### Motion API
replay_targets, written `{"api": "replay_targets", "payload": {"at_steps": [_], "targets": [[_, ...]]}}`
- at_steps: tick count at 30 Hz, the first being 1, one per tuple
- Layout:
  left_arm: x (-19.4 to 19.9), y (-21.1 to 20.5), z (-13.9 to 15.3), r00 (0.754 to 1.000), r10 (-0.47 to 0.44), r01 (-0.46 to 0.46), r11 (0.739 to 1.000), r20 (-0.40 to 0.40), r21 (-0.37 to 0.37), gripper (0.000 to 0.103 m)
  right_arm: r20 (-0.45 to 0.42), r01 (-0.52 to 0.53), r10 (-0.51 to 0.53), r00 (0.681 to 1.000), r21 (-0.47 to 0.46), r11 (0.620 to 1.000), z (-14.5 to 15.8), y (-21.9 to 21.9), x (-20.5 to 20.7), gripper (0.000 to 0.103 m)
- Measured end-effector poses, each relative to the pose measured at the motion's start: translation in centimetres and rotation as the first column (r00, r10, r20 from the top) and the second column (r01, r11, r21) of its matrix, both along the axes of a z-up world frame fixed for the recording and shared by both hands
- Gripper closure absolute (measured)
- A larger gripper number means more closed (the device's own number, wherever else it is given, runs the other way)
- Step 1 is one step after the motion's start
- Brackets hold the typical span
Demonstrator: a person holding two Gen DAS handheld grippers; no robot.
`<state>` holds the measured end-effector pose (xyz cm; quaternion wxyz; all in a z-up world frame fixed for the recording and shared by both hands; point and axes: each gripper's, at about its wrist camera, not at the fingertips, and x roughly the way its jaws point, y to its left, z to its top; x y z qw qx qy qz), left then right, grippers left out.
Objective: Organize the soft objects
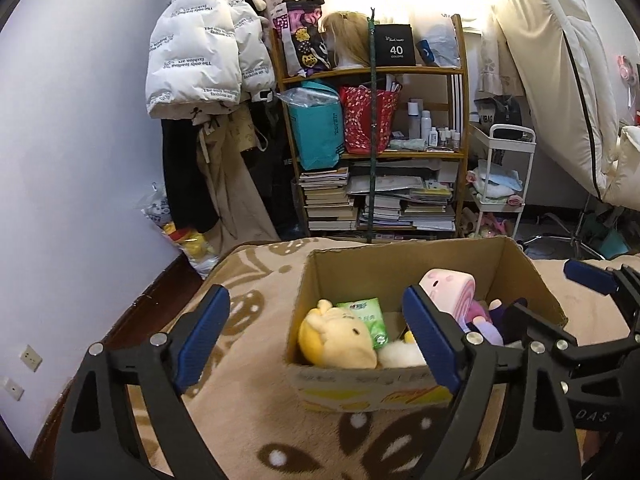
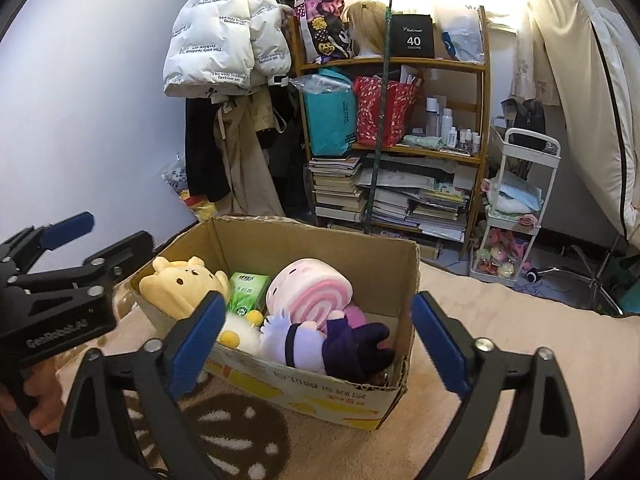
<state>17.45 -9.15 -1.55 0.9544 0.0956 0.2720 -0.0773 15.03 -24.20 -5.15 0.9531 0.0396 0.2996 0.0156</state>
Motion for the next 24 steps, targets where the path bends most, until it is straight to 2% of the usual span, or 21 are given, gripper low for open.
{"api": "replay_targets", "payload": {"at_steps": [8, 14, 24], "targets": [[-3.2, 2.0, 3.0, 0.999, 0.04, -0.04, 0.999, 0.035, -0.01, 0.001, 0.041, 0.014, -0.015, 0.999, 0.006, 1.0, 2.0, 0.0, -1.8, 0.0], [-5.8, 3.3, 4.9, 0.995, 0.069, -0.069, 0.998, 0.071, -0.008, 0.001, 0.071, 0.042, -0.042, 0.997, 0.006, 0.999, 4.2, -0.1, -3.9, 0.0], [-10.2, 4.7, 6.9, 0.993, 0.067, -0.067, 0.998, 0.097, -0.003, 0.001, 0.122, 0.065, -0.063, 0.99, -0.01, 0.998, 7.9, -0.2, -8.2, 0.0]]}}
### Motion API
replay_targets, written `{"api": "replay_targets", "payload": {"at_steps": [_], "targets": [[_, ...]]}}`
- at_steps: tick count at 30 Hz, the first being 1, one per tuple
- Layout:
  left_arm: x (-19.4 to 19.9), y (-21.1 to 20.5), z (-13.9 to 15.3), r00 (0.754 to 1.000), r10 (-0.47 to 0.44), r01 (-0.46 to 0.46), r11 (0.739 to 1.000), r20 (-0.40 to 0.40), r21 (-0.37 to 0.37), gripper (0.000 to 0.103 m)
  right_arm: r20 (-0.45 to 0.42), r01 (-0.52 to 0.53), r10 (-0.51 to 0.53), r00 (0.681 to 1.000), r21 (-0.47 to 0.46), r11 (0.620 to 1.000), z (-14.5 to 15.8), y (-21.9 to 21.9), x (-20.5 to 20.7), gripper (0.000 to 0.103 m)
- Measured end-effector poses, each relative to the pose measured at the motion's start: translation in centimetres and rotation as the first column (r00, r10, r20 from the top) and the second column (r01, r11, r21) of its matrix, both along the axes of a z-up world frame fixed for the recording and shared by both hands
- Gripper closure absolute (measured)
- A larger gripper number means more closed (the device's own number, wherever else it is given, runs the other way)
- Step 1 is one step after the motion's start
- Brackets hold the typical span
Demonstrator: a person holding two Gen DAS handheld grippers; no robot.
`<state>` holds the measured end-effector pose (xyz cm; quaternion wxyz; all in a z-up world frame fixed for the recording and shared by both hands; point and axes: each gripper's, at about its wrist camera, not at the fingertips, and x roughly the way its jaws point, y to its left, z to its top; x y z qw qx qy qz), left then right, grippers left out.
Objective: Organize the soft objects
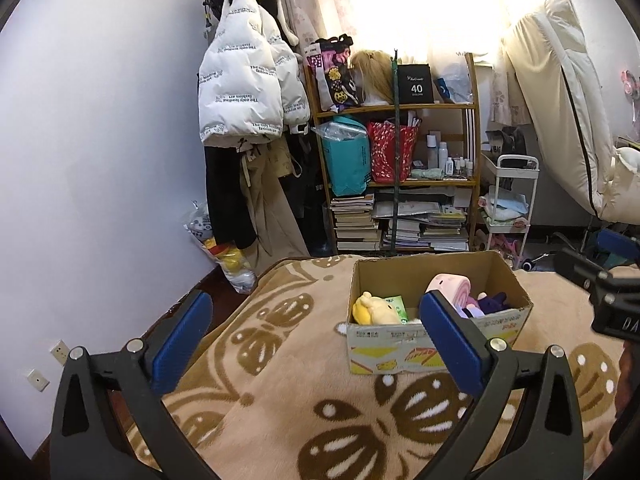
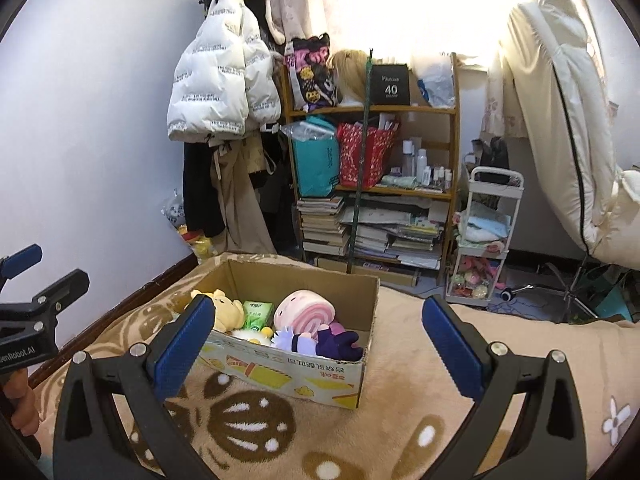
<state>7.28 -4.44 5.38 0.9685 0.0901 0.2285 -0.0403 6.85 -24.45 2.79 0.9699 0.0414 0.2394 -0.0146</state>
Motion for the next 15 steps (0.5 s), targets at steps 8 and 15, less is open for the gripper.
{"api": "replay_targets", "payload": {"at_steps": [8, 15], "targets": [[-3.5, 0.8, 0.2, 1.0, -0.026, 0.026, 1.0, 0.008, -0.005, 0.001, 0.042, 0.018, -0.017, 0.999, -0.016, 1.0, 1.9, 0.5, -3.6, 0.0], [-5.7, 1.7, 1.1, 0.999, -0.015, 0.017, 0.999, 0.03, -0.039, 0.001, 0.078, 0.022, -0.019, 0.997, -0.037, 0.999, 3.5, 1.1, -6.1, 0.0]]}}
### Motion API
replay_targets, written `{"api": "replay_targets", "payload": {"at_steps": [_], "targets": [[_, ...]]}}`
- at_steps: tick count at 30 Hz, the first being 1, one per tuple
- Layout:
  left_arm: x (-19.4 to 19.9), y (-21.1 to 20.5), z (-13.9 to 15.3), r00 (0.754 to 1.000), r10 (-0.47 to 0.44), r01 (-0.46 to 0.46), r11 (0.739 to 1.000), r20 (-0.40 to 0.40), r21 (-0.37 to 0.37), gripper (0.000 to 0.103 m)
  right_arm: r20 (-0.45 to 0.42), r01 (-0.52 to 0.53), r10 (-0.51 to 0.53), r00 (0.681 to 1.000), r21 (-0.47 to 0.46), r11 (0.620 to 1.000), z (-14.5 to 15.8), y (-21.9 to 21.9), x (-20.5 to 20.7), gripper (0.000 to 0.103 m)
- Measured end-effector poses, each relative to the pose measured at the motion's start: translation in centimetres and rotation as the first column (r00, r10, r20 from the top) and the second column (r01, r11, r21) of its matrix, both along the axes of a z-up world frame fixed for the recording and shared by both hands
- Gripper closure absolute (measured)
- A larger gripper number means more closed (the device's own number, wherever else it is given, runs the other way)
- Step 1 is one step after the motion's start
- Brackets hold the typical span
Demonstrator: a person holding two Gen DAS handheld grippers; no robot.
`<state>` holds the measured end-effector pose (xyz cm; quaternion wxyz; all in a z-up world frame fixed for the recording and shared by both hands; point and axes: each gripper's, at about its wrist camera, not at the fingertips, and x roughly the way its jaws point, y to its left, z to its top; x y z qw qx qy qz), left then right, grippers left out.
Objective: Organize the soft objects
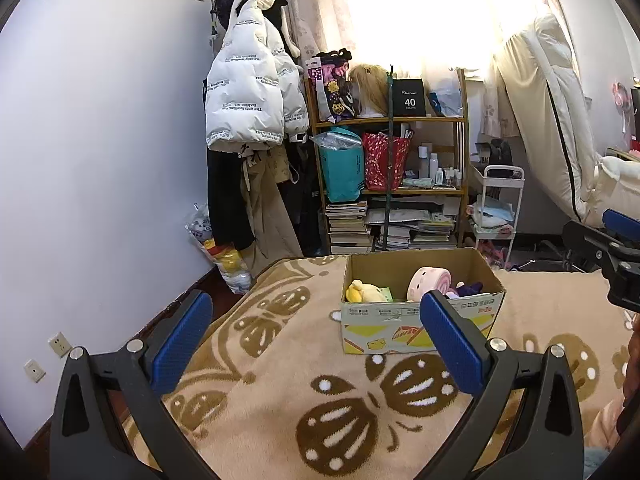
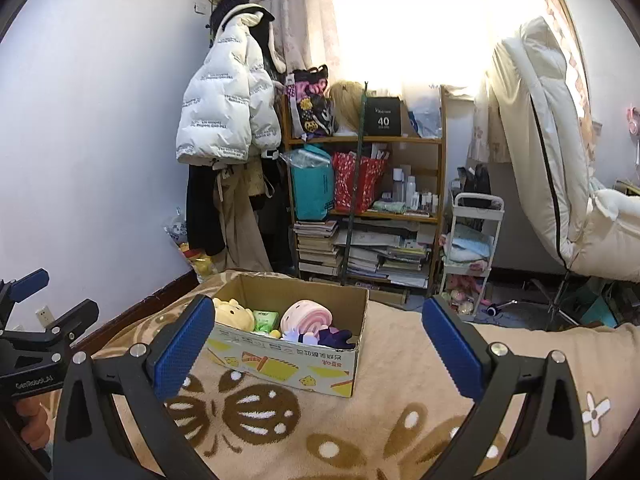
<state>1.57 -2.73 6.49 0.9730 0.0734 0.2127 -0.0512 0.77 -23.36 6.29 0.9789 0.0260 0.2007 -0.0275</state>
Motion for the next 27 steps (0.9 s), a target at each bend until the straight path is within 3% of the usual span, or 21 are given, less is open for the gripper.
{"api": "replay_targets", "payload": {"at_steps": [13, 23, 27], "targets": [[-2.4, 1.0, -0.5, 1.0, 0.004, -0.004, 1.0, 0.016, -0.019, 0.001, 0.052, 0.038, -0.038, 0.998, -0.012, 0.999, 0.9, -0.3, -3.9, 0.0], [-3.3, 1.8, -1.5, 1.0, 0.016, -0.015, 0.999, 0.027, -0.052, 0.001, 0.049, 0.079, -0.078, 0.996, -0.011, 0.997, -0.5, -1.3, -6.1, 0.0], [-3.5, 1.9, -1.8, 0.999, -0.029, 0.03, 0.997, 0.013, -0.074, 0.001, 0.049, 0.086, -0.086, 0.995, -0.001, 0.996, -1.2, -1.7, -6.6, 0.0]]}}
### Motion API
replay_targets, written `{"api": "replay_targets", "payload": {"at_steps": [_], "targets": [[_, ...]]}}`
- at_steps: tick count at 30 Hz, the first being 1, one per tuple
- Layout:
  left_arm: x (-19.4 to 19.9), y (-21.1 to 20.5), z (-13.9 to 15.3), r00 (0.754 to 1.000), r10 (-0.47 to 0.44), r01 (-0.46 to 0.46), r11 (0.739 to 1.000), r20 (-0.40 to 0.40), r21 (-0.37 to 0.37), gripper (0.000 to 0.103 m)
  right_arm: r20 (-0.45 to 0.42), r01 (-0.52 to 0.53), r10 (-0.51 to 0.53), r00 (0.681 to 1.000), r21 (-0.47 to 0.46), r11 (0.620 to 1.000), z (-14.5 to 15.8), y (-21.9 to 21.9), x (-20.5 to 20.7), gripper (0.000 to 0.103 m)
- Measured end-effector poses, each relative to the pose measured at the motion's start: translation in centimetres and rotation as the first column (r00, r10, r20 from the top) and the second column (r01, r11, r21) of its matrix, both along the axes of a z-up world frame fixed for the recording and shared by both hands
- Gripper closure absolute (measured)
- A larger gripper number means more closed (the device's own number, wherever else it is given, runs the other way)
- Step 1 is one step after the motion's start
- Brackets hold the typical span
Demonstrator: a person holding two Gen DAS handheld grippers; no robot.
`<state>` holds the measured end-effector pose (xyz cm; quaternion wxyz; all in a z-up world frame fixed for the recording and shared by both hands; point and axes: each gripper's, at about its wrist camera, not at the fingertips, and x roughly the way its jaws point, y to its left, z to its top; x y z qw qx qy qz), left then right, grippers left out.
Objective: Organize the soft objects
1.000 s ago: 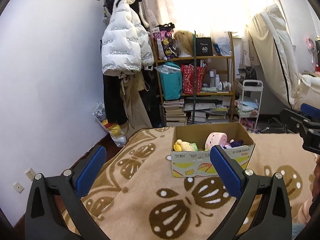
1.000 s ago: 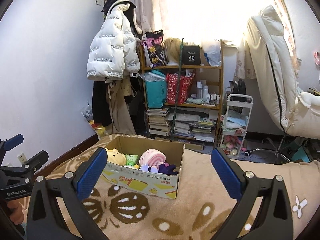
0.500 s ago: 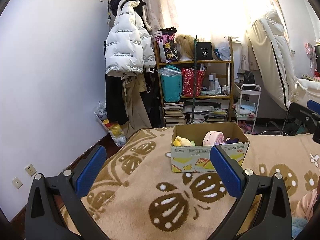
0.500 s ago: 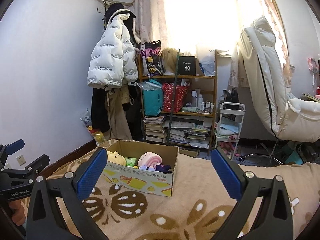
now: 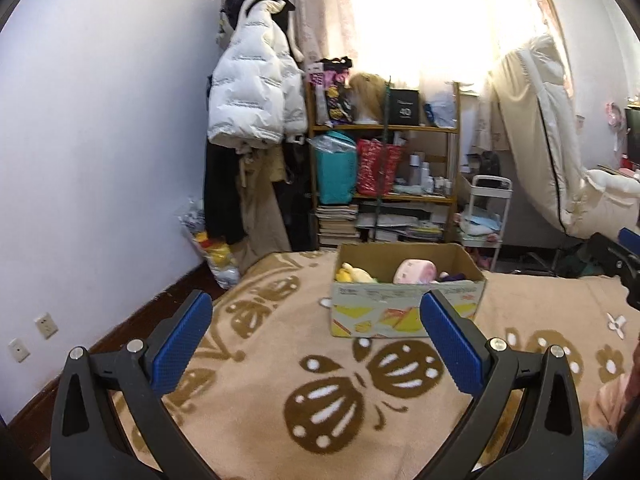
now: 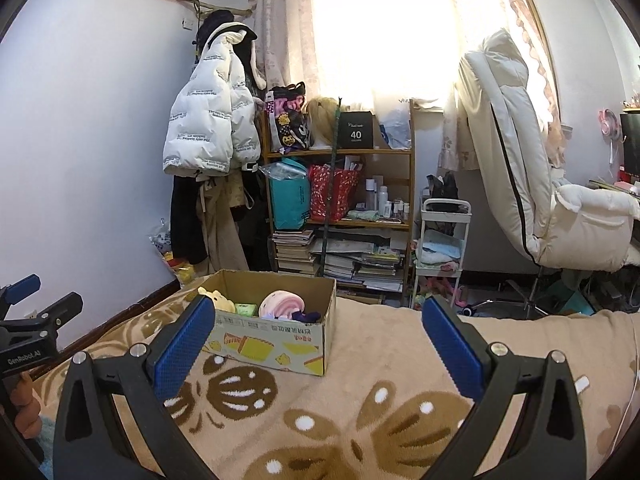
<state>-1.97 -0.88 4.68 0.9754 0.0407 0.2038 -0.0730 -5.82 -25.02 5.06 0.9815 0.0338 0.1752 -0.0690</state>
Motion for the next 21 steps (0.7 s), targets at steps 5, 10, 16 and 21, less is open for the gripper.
{"api": "replay_targets", "payload": {"at_steps": [5, 10, 16, 21], "targets": [[-0.1, -0.3, -0.5, 1.0, -0.004, 0.004, 1.0, -0.002, 0.015, 0.001, 0.004, -0.004, 0.004, 1.0, -0.001, 1.0, -0.3, -0.1, -0.1, 0.0], [0.1, -0.7, -0.9, 1.0, -0.011, 0.012, 0.999, -0.012, 0.034, 0.001, 0.001, -0.002, 0.002, 1.0, 0.009, 1.0, -0.8, -0.4, -0.1, 0.0], [0.4, -0.9, -1.3, 0.999, -0.012, 0.014, 0.999, -0.03, 0.045, 0.001, -0.006, -0.004, 0.004, 1.0, 0.016, 1.0, -1.3, -0.6, -0.1, 0.0], [0.5, -1.2, -1.5, 0.999, -0.015, 0.017, 0.998, -0.036, 0.057, 0.001, -0.009, -0.002, 0.002, 1.0, 0.02, 1.0, -2.0, -0.7, 0.0, 0.0]]}}
